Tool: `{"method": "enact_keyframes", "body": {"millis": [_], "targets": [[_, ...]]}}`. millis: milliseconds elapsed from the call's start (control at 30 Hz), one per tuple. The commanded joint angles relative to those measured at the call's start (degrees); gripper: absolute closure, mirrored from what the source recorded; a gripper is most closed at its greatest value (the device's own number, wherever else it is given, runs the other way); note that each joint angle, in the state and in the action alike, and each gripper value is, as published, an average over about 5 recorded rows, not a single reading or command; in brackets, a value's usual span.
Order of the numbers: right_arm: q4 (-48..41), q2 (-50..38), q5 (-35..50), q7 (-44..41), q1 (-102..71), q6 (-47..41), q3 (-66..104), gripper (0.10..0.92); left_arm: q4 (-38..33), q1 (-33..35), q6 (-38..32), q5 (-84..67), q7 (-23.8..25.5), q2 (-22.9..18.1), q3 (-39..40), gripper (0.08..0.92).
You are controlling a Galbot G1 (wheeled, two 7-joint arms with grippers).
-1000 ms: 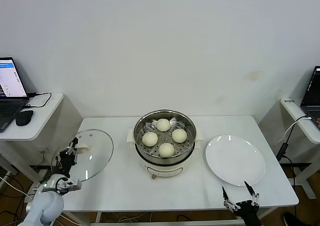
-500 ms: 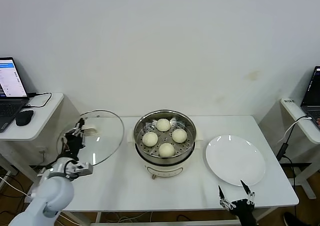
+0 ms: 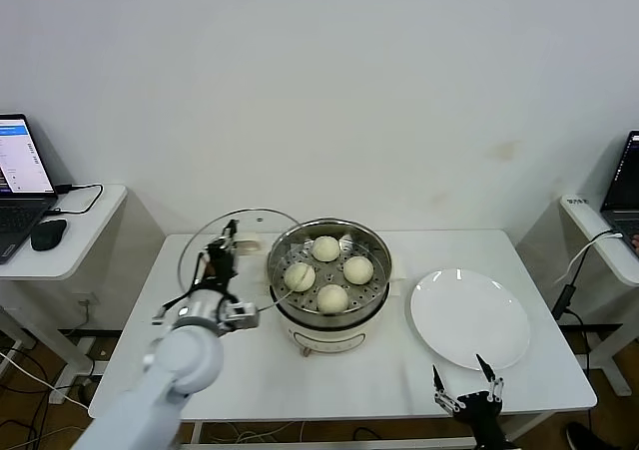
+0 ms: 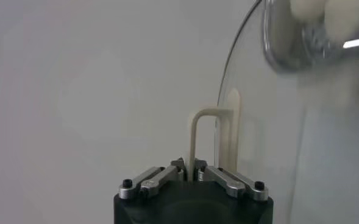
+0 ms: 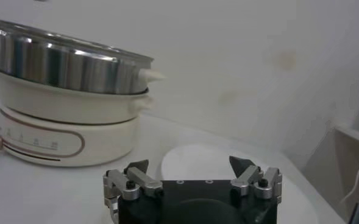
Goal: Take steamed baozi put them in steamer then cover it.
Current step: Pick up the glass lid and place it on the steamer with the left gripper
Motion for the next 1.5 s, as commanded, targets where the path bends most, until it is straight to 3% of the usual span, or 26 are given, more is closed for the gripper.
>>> {"method": "enact_keyframes", "body": {"millis": [33,467,900,1500], "targets": [[-0.8,0.3,-1.3,0.5,0.4,0.4,-0.1,0.202,4.5,-9.6,3.4,12.8,7.4,-12.8,10.0,0.850],[-1.3,0.4,-1.8,0.6,0.3,0.8,0.0,0.203,12.2,-9.4,3.3,18.1,8.4,-22.6,11.3,0.850],[-1.6,-0.1,-1.5,0.5,0.3,1.3,0.2,0.203,17.9,-9.3,3.2,19.5,7.5,-25.1,11.8,0.850],[-2.0,-0.1,-1.2,0.5,0.4,1.5,-0.3,0.202,18.6,-8.8,3.1,19.6,6.7,-25.5,11.9,0.850]]}}
